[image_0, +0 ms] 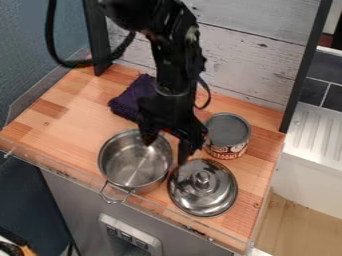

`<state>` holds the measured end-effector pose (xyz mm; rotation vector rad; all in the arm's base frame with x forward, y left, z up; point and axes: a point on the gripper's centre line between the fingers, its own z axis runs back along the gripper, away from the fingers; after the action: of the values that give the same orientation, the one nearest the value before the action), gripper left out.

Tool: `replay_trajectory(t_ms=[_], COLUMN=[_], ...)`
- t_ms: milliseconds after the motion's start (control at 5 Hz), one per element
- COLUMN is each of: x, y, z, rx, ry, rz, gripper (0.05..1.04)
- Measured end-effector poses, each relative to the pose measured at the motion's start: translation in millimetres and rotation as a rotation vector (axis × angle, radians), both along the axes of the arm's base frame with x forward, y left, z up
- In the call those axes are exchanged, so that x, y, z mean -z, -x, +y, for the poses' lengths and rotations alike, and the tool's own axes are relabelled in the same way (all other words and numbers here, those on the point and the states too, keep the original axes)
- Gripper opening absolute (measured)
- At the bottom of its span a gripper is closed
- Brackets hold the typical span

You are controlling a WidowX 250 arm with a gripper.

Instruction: Place the silver pot on the purple cloth

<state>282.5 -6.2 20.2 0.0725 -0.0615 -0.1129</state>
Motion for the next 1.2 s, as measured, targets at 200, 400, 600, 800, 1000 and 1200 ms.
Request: replay_trajectory(t_ms=[200,400,600,800,1000,1200], x=[18.1,18.6,18.8,18.8,12.8,-13.7], y=[5,5,6,9,8,7], z=[-5,-5,-7,-7,-7,-9], rx=[0.014,0.004,0.013,0.011,0.018,-0.020], ry=[0.000,0.002,0.000,-0.004,0.001,0.014], rz=[0.052,0.052,0.052,0.062,0.046,0.011], gripper=[0.997,0.937,0.644,0.341,0.147,0.071])
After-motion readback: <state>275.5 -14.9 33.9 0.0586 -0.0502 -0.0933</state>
